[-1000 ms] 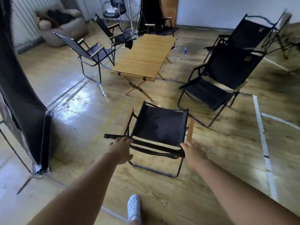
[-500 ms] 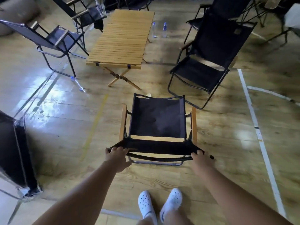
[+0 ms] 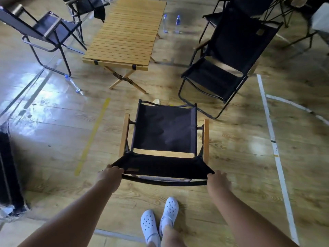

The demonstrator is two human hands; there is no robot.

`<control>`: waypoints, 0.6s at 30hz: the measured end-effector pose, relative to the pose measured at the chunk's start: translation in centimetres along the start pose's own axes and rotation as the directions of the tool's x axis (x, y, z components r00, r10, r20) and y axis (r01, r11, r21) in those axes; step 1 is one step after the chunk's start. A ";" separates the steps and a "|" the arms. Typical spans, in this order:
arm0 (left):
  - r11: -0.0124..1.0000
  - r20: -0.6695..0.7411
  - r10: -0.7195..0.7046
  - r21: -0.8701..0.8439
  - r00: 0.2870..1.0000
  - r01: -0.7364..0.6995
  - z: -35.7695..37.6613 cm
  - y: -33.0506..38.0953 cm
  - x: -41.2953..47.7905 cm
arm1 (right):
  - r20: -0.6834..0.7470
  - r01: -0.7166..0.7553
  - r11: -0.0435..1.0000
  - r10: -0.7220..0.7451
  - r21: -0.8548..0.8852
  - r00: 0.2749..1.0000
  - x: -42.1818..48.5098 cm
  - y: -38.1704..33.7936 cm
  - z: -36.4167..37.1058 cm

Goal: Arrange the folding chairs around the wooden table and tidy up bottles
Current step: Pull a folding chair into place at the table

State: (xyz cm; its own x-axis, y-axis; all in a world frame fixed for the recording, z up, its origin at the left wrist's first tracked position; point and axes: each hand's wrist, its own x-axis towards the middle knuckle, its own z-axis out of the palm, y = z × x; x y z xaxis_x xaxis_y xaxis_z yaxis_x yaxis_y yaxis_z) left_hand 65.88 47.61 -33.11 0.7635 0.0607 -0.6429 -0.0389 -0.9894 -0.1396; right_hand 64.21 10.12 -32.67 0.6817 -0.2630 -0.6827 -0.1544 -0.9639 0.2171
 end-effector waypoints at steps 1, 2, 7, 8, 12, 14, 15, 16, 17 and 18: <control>1.000 -0.001 0.000 0.006 1.000 0.000 0.0 0.0 0.2 | -0.003 0.006 1.000 -0.006 -0.005 1.000 0.2 0.0 0.0; 1.000 -0.003 -0.002 0.005 1.000 0.002 0.0 -0.1 0.3 | -0.006 0.010 1.000 -0.010 -0.010 1.000 0.3 -0.1 0.0; 1.000 -0.011 -0.023 -0.015 1.000 0.023 -0.1 -0.5 0.3 | -0.006 0.021 0.998 -0.022 -0.052 1.000 0.7 -0.5 -0.4; 1.000 -0.016 -0.022 -0.022 1.000 0.022 -0.2 -0.5 0.3 | -0.003 0.031 0.997 -0.031 -0.066 1.000 0.8 -0.6 -0.6; 0.998 -0.029 -0.041 -0.052 0.999 0.040 -1.0 -0.5 0.3 | 0.029 0.099 0.991 -0.096 -0.091 0.995 1.6 -0.1 -1.2; 0.997 -0.005 -0.054 -0.057 0.999 0.054 -1.6 -0.7 0.4 | 0.052 0.146 0.988 -0.143 -0.057 0.988 2.1 0.4 -1.4; 0.996 0.001 -0.066 -0.065 0.998 0.066 -1.8 -0.9 0.3 | 0.068 0.167 0.985 -0.165 -0.034 0.984 2.2 0.5 -1.6; 0.993 0.001 -0.091 -0.078 0.996 0.091 -1.9 -1.1 0.4 | 0.088 0.178 0.984 -0.176 -0.011 0.980 2.3 0.6 -2.0; 0.989 -0.001 -0.118 -0.092 0.993 0.117 -1.8 -1.3 0.4 | 0.114 0.178 0.984 -0.178 0.012 0.977 2.5 0.6 -2.3; 0.984 -0.002 -0.144 -0.103 0.990 0.143 -1.8 -1.3 0.2 | 0.145 0.169 0.985 -0.172 0.033 0.974 2.6 0.7 -2.5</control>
State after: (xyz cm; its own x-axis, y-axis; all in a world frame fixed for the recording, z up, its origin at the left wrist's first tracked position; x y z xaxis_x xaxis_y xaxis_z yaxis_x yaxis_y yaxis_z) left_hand 67.29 48.70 -31.72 0.7626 0.2027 -0.6144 0.1379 -0.9788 -0.1517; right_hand 67.71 8.88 -32.57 0.5869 -0.0962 -0.8039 -0.0604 -0.9953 0.0751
